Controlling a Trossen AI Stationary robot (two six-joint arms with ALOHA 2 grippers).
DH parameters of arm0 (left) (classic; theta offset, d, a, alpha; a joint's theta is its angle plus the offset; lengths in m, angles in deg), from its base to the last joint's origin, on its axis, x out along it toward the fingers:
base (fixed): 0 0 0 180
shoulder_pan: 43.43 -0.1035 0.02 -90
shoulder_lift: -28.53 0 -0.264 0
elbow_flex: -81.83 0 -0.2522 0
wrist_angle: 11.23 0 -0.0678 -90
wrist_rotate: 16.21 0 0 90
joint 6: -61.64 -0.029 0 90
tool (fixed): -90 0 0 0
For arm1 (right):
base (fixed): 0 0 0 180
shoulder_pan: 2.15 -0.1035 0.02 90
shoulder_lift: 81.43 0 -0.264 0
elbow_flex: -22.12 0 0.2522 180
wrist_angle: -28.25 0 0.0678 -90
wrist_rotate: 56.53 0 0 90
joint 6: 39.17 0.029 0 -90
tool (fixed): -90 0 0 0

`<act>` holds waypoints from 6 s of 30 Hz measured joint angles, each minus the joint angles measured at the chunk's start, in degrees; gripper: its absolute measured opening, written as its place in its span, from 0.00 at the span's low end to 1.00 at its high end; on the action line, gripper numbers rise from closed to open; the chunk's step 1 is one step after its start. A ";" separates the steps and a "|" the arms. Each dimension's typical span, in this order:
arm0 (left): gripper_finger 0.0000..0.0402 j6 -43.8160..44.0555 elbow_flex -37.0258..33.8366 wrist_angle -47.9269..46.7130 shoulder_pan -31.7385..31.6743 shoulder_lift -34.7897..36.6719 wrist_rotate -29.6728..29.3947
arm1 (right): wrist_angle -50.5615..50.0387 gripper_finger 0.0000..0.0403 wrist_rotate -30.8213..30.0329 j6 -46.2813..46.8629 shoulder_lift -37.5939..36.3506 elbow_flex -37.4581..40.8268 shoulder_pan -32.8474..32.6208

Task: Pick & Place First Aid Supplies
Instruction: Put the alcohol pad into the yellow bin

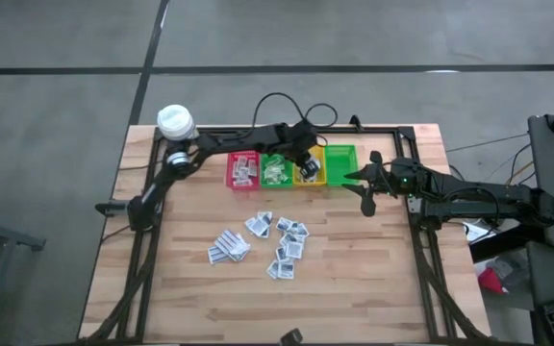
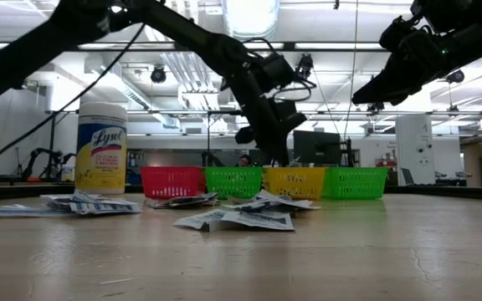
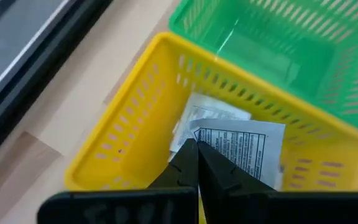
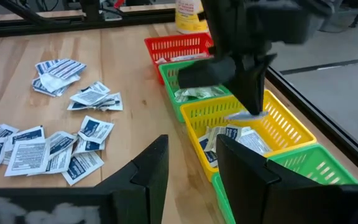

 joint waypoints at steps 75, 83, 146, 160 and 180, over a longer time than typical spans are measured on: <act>0.46 49.41 -16.18 -29.98 26.74 12.52 1.17 | -1.22 0.34 0.00 -0.87 0.02 0.00 -0.02; 0.46 49.89 -18.67 -27.07 27.01 12.52 1.19 | -1.20 0.36 0.02 -0.70 0.02 0.00 -0.02; 0.29 53.39 -25.44 -22.48 26.70 12.36 -4.23 | -1.18 0.36 0.04 0.42 0.02 0.00 0.00; 0.21 52.52 -25.72 -21.74 26.70 12.36 -4.72 | -1.18 0.36 0.04 0.83 0.01 0.00 0.00; 0.01 44.80 -16.94 -29.81 25.99 12.55 -5.11 | -1.18 0.36 0.04 0.83 0.02 0.00 0.00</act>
